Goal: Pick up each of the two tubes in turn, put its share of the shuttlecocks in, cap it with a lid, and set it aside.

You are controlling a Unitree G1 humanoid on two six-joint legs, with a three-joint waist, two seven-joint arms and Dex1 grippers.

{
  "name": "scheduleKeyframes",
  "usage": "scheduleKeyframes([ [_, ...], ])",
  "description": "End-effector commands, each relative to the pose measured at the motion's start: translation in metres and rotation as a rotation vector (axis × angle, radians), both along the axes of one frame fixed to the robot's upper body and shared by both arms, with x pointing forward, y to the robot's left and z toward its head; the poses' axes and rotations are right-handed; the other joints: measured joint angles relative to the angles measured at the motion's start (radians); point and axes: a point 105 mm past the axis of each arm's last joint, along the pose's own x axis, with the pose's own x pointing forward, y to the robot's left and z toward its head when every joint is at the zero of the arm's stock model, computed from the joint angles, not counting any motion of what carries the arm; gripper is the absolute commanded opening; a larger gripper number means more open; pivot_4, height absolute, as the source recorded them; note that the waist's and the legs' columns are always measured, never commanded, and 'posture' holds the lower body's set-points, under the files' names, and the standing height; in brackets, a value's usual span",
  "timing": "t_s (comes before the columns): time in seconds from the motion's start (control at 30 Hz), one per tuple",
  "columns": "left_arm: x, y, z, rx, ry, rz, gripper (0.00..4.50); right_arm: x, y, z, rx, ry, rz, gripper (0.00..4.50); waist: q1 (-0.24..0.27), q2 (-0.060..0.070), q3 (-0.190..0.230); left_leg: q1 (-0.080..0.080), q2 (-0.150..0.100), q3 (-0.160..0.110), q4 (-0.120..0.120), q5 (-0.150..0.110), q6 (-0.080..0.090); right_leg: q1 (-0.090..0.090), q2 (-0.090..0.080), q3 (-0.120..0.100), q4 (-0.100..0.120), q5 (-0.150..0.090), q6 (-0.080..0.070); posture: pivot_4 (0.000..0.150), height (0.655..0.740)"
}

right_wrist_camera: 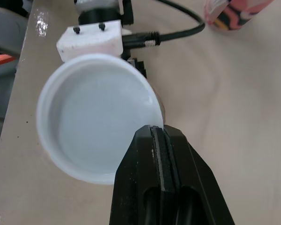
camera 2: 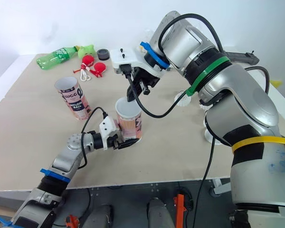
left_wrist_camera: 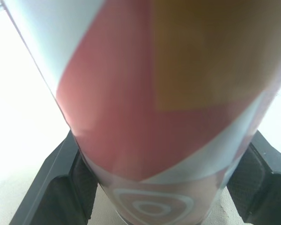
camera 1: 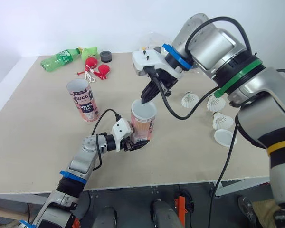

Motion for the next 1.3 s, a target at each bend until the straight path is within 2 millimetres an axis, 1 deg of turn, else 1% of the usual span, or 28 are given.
scheduleKeyframes([
  [0.03, -0.012, -0.003, -0.041, 0.078, 0.144, -0.018, 3.13, -0.007, 0.003, -0.002, -0.030, 0.024, 0.048, 0.07, 0.000, 0.000, 0.000, 0.000, 0.000, 0.000, 0.000, 0.000, 0.000, 0.000, 0.000, 0.000, 0.000, 0.000, 0.000, 0.150, 0.7400],
  [0.27, -0.013, -0.003, -0.042, 0.075, 0.147, -0.016, 3.13, -0.005, 0.000, -0.006, -0.050, 0.002, 0.069, 0.07, 0.000, 0.000, 0.000, 0.000, 0.000, 0.000, 0.000, 0.000, 0.000, 0.000, 0.000, 0.000, 0.000, 0.000, 0.000, 0.150, 0.7400],
  [0.57, -0.013, -0.003, -0.042, 0.076, 0.145, -0.018, 3.13, -0.005, 0.004, -0.002, -0.031, -0.041, 0.124, 0.07, 0.000, 0.000, 0.000, 0.001, 0.000, 0.000, 0.000, 0.000, 0.000, 0.001, 0.000, 0.000, 0.000, 0.000, 0.000, 0.150, 0.7400],
  [0.6, -0.012, -0.003, -0.042, 0.076, 0.144, -0.017, 3.13, -0.005, 0.004, -0.001, -0.028, -0.045, 0.127, 0.35, 0.000, 0.000, 0.000, 0.001, 0.000, 0.000, 0.000, 0.000, 0.000, 0.001, 0.000, 0.000, 0.000, 0.000, 0.000, 0.150, 0.7400],
  [0.7, -0.012, -0.003, -0.041, 0.076, 0.144, -0.018, 3.13, -0.005, 0.005, 0.001, -0.016, -0.047, 0.128, 1.41, 0.000, 0.000, 0.000, 0.001, 0.000, 0.000, 0.000, 0.000, 0.000, 0.001, 0.000, 0.000, 0.000, 0.000, 0.000, 0.150, 0.7400],
  [0.87, -0.013, -0.003, -0.042, 0.077, 0.144, -0.021, 3.13, -0.005, 0.007, 0.008, 0.003, -0.056, 0.124, 3.69, 0.000, 0.000, 0.000, 0.001, 0.000, -0.001, 0.000, 0.000, 0.000, 0.001, 0.000, 0.000, 0.000, 0.000, 0.000, 0.150, 0.7400],
  [0.9, -0.012, -0.003, -0.042, 0.077, 0.144, -0.021, 3.13, -0.005, 0.008, 0.011, 0.010, -0.061, 0.121, 4.20, 0.000, 0.000, 0.000, 0.001, 0.000, -0.001, 0.000, 0.000, 0.000, 0.001, 0.000, 0.000, 0.000, 0.000, 0.000, 0.150, 0.7400],
  [0.93, -0.012, -0.003, -0.042, 0.077, 0.145, -0.021, 3.13, -0.005, 0.009, 0.012, 0.014, -0.064, 0.119, 4.45, 0.000, 0.000, 0.000, 0.001, 0.000, -0.001, 0.000, 0.000, 0.000, 0.001, 0.000, 0.000, 0.000, 0.000, 0.000, 0.150, 0.7400],
  [1.0, -0.012, -0.003, -0.042, 0.077, 0.144, -0.023, 3.13, -0.005, 0.009, 0.016, 0.024, -0.072, 0.118, 4.45, 0.000, 0.000, 0.000, 0.001, 0.000, -0.001, 0.000, 0.000, 0.000, 0.001, 0.000, 0.000, 0.000, 0.000, 0.000, 0.150, 0.7400],
  [1.2, -0.011, -0.003, -0.041, 0.080, 0.141, -0.024, 3.13, -0.007, 0.017, 0.049, 0.118, -0.135, 0.116, 4.45, 0.001, 0.000, 0.000, 0.000, 0.000, -0.001, 0.000, 0.000, 0.000, 0.000, 0.000, -0.001, 0.000, 0.000, 0.000, 0.150, 0.7400],
  [1.3, -0.011, -0.003, -0.041, 0.081, 0.141, -0.024, 3.13, -0.009, 0.018, 0.057, 0.146, -0.140, 0.116, 4.45, 0.001, 0.000, 0.000, 0.000, 0.000, -0.001, -0.001, 0.000, 0.000, 0.000, 0.000, -0.001, 0.000, -0.001, -0.001, 0.150, 0.7400],
])
